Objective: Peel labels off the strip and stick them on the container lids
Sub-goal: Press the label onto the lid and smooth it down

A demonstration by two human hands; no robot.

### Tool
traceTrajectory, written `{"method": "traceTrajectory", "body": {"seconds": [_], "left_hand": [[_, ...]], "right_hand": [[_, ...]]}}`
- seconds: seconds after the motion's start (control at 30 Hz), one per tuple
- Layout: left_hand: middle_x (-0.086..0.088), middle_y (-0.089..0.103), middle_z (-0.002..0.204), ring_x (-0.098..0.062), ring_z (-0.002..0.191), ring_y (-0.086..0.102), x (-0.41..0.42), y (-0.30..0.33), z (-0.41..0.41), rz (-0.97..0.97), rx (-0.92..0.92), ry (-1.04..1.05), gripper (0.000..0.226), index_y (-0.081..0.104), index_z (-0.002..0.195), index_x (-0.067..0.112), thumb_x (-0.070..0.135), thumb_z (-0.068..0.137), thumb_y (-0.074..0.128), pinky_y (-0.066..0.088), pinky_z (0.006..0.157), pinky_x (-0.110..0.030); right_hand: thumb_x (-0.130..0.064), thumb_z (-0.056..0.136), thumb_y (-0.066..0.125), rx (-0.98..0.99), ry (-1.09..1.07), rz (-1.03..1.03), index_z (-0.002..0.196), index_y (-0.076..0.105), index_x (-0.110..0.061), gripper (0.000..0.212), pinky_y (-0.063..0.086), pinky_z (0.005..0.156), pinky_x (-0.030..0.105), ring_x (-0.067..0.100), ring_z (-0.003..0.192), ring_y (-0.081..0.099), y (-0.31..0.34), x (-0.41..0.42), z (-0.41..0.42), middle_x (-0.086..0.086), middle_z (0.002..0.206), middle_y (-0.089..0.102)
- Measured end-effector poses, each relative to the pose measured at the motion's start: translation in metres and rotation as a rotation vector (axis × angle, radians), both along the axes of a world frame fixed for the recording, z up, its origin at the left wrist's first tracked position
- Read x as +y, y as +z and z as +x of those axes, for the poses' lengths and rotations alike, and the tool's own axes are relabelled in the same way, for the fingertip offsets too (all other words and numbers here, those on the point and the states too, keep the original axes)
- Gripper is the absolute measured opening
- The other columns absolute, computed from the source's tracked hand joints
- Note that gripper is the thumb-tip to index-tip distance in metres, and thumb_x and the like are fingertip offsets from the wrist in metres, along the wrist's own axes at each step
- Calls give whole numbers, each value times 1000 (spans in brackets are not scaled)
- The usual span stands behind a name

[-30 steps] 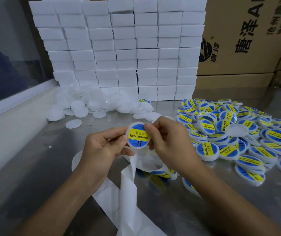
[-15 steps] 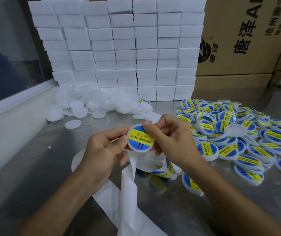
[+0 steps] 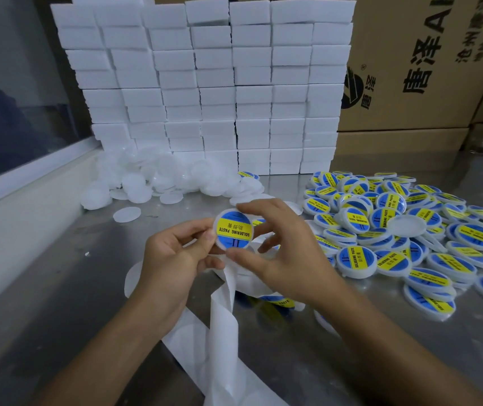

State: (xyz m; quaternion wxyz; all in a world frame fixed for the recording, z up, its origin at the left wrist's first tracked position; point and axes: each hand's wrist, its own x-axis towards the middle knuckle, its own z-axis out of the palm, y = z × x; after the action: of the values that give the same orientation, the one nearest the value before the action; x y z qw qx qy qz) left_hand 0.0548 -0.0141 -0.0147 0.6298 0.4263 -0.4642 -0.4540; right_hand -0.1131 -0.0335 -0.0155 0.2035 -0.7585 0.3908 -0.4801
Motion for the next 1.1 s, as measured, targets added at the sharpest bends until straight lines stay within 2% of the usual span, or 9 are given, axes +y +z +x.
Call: {"method": "traceTrajectory", "body": {"seconds": [0.13, 0.23, 0.37, 0.47, 0.57, 0.73, 0.87, 0.97, 1.1], "left_hand": [[-12, 75, 83, -22, 69, 70, 2, 0, -3, -19, -5, -23, 19, 77, 84, 18, 6, 86, 63, 56, 56, -24], [-2, 71, 70, -16, 63, 64, 1, -5, -4, -110, -205, 110, 7, 75, 84, 24, 19, 79, 75, 53, 56, -20], [3, 41, 44, -7, 42, 38, -1, -12, 1, -226, -608, 286, 23, 63, 80, 30, 43, 70, 79, 38, 49, -16], [7, 45, 41, -6, 40, 40, -1, -16, -1, -105, -730, 219, 32, 58, 83, 33, 50, 66, 79, 39, 51, -24], [10, 56, 51, -2, 47, 51, 2, -19, -4, -59, -841, 176, 31, 58, 87, 36, 47, 67, 78, 37, 53, -16], [14, 69, 87, -2, 69, 66, 1, -19, -3, -31, -741, 127, 33, 65, 98, 35, 13, 77, 77, 51, 66, -18], [15, 59, 119, -12, 107, 63, 2, -15, -3, -113, -700, 50, 49, 64, 118, 23, -3, 77, 72, 51, 94, -31], [19, 64, 114, -5, 93, 67, 3, -13, -5, -108, -604, 59, 43, 67, 109, 29, 1, 77, 75, 52, 78, -18], [20, 73, 82, 3, 67, 64, -1, -10, -3, -109, -394, 162, 16, 74, 79, 24, 9, 79, 77, 46, 61, -6]], "right_hand": [[-40, 70, 84, 99, -47, -129, 125, 61, -24, 61, 47, 73, 14, 1, 90, 58, -2, -2, -2, -10, 112, 57], [-41, 73, 81, 93, -99, -119, 124, 58, -29, 57, 43, 76, 10, -1, 93, 56, -1, -6, -8, -15, 108, 57], [-34, 76, 79, 204, -335, -127, 109, 61, -24, 39, 38, 76, 21, 10, 95, 55, -3, -24, -35, -6, 106, 60], [-31, 77, 76, 289, -571, -37, 104, 65, -19, 31, 36, 73, 26, 18, 97, 55, -8, -38, -63, 1, 106, 61], [-30, 79, 74, 330, -756, 39, 105, 67, -14, 31, 41, 74, 30, 28, 99, 58, -15, -49, -87, 10, 112, 61], [-32, 83, 73, 238, -929, 87, 103, 66, -11, 30, 50, 72, 39, 31, 88, 60, -24, -54, -110, 12, 117, 54], [-23, 88, 64, 280, -960, 155, 92, 69, -3, 20, 55, 66, 42, 31, 74, 61, -26, -55, -114, 15, 89, 66], [-16, 90, 58, 296, -962, 207, 83, 69, 2, 23, 56, 59, 42, 34, 60, 59, -25, -55, -111, 19, 67, 65], [-19, 88, 59, 290, -928, 198, 96, 70, 1, 24, 56, 65, 45, 36, 67, 63, -22, -53, -106, 18, 78, 69]]}}
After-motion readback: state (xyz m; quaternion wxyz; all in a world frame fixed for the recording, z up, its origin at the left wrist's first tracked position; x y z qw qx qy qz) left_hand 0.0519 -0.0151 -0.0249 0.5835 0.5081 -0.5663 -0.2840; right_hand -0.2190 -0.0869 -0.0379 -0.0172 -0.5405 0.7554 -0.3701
